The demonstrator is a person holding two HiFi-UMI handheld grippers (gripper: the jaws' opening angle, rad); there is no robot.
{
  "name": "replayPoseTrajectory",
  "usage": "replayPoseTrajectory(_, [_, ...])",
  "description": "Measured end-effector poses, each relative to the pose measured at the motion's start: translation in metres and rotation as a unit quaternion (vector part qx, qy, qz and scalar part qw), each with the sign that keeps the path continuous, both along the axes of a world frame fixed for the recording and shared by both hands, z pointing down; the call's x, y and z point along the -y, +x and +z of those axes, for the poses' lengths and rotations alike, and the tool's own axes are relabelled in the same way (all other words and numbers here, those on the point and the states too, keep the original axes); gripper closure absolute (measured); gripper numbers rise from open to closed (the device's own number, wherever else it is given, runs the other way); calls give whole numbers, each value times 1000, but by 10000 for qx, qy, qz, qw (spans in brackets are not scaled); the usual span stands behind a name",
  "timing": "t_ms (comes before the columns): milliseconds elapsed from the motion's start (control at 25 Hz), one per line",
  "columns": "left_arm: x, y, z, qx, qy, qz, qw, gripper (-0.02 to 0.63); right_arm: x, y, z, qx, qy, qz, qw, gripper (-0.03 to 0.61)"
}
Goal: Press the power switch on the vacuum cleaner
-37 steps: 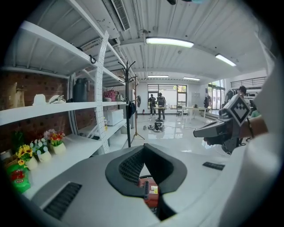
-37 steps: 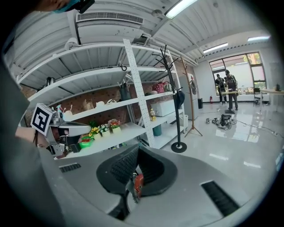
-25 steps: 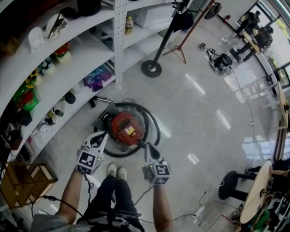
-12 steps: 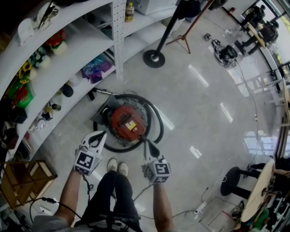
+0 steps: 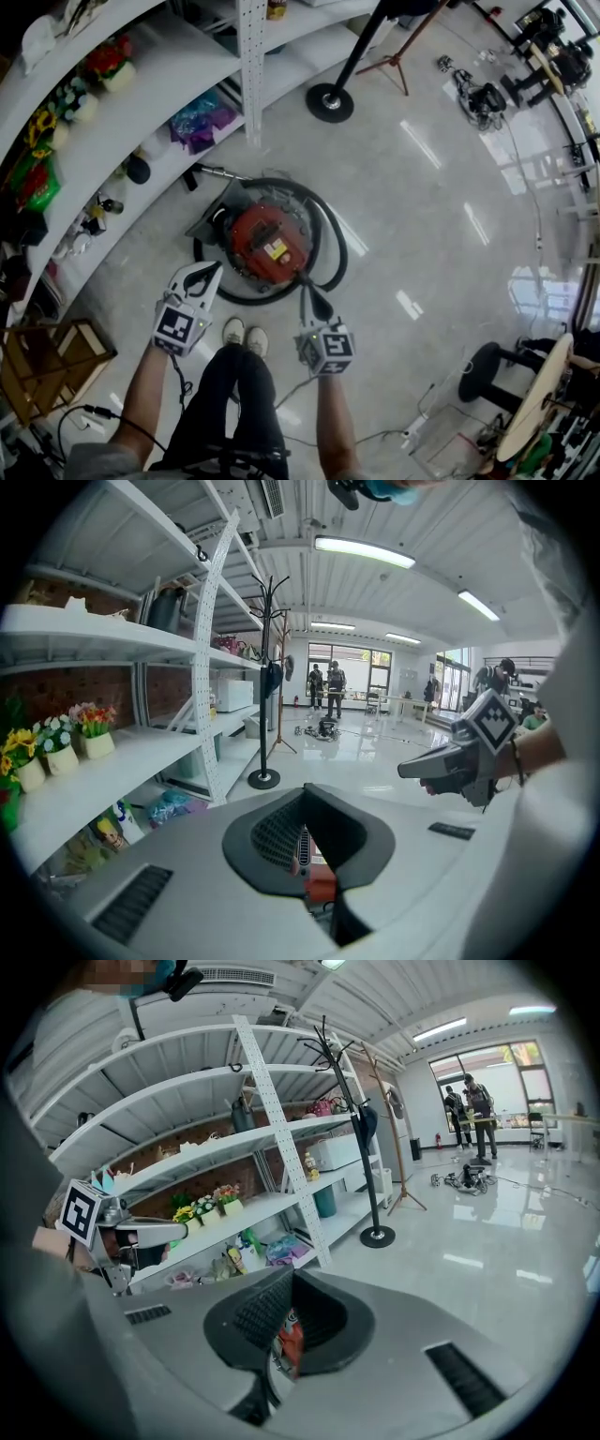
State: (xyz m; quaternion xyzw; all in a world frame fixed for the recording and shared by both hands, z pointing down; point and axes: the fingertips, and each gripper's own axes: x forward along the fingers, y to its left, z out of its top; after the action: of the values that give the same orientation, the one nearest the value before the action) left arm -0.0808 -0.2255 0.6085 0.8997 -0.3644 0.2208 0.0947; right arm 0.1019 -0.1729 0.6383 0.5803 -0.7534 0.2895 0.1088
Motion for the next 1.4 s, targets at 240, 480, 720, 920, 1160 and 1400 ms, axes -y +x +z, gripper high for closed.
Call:
replayPoseTrajectory(240, [4,3,30,37,-91,-14,10000,607,5,2,38,19,-66,-81,9999,566])
replayPoseTrajectory(480, [2,5,56,86,-191,48,9998,607,11,4,64,-25,-196,-121,9997,566])
replayPoseTrajectory(720, [2,6,85,65,-302,-34,9995,607,15,4,93,-90,-250,-238,9994,566])
replayPoseTrajectory(920, [4,11,106,85,-353,-4,9993,607,19,3,116,-38,-284,-252,9993,566])
replayPoseTrajectory(1160, [4,13,127,88,-439,47,9990,607,20,2,138,-20,-371,-267,9990,566])
replayPoseTrajectory(1400, [-1,14,152,104,-587,43,9982,607,19,1,157,-16,-429,-285,9987,566])
